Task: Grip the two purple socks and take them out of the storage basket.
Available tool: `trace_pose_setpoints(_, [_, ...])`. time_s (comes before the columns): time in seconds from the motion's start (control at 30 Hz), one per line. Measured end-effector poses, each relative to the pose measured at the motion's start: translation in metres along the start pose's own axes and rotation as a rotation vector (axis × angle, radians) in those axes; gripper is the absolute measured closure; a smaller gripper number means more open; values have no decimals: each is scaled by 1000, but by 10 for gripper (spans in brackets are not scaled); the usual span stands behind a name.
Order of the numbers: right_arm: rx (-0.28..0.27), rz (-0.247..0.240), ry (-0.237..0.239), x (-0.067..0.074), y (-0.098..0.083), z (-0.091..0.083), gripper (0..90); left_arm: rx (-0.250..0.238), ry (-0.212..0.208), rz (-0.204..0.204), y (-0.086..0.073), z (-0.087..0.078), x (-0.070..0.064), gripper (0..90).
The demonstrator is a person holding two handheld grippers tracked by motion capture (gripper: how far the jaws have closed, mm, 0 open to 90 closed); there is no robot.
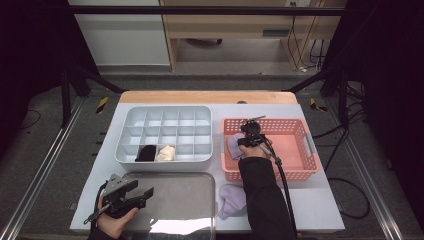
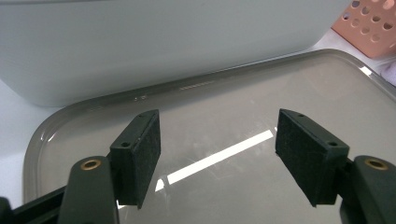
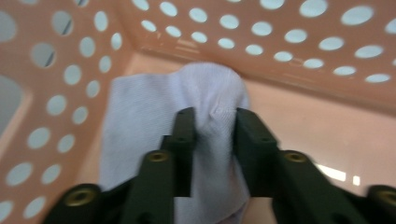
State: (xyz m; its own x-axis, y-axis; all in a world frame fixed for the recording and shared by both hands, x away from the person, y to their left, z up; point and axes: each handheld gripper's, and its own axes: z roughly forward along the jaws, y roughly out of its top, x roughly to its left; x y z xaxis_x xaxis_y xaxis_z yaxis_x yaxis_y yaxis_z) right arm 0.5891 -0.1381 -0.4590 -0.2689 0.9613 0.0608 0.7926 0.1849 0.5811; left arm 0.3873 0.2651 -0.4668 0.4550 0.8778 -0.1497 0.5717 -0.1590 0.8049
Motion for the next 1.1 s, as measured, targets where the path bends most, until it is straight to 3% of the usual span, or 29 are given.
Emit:
trace_pose_setpoints(0.03, [20, 23, 29, -1, 0, -1, 796, -1, 0, -1, 0, 0, 0, 307])
trace_pose_setpoints(0.2, [48, 32, 39, -2, 1, -5, 822, -4, 1, -4, 0, 0, 0, 307])
trace_pose_setpoints(0.33, [18, 4, 23, 1, 4, -17, 824, -5, 0, -4, 0, 0, 0, 307])
trace_pose_setpoints(0.37, [-9, -3, 33, -1, 6, -25, 824, -1, 1, -3, 0, 0, 0, 307])
trace_pose_setpoints(0.47, [-21, 0, 40, -4, 6, -33, 824, 1, 1, 0, 0, 1, 0, 307])
trace_pose_setpoints(0.53, [-64, 13, 62, -8, 7, -49, 824, 1, 3, 0, 0, 1, -1, 307])
trace_pose_setpoints(0.6, [-77, 10, 70, -9, 7, -53, 824, 1, 3, 0, 0, 1, -1, 306])
trace_pose_setpoints(0.7, [-139, -16, 100, -12, 3, -75, 823, -4, 2, -4, 0, 0, 0, 307])
trace_pose_setpoints(0.73, [-139, -16, 100, -12, 3, -75, 823, -4, 2, -4, 0, 0, 0, 306])
trace_pose_setpoints(0.77, [-190, -24, 112, -13, 0, -89, 822, 0, 4, 0, 0, 0, 0, 307])
trace_pose_setpoints(0.83, [-210, -33, 111, -13, -1, -94, 822, -1, 2, -3, 0, 0, -1, 306])
trace_pose_setpoints(0.9, [-276, -43, 134, -13, -5, -112, 821, 0, 2, 0, 0, 1, -1, 307])
trace_pose_setpoints(1.1, [-335, -66, 159, -10, -14, -131, 821, 1, 1, -3, 0, 1, -1, 307])
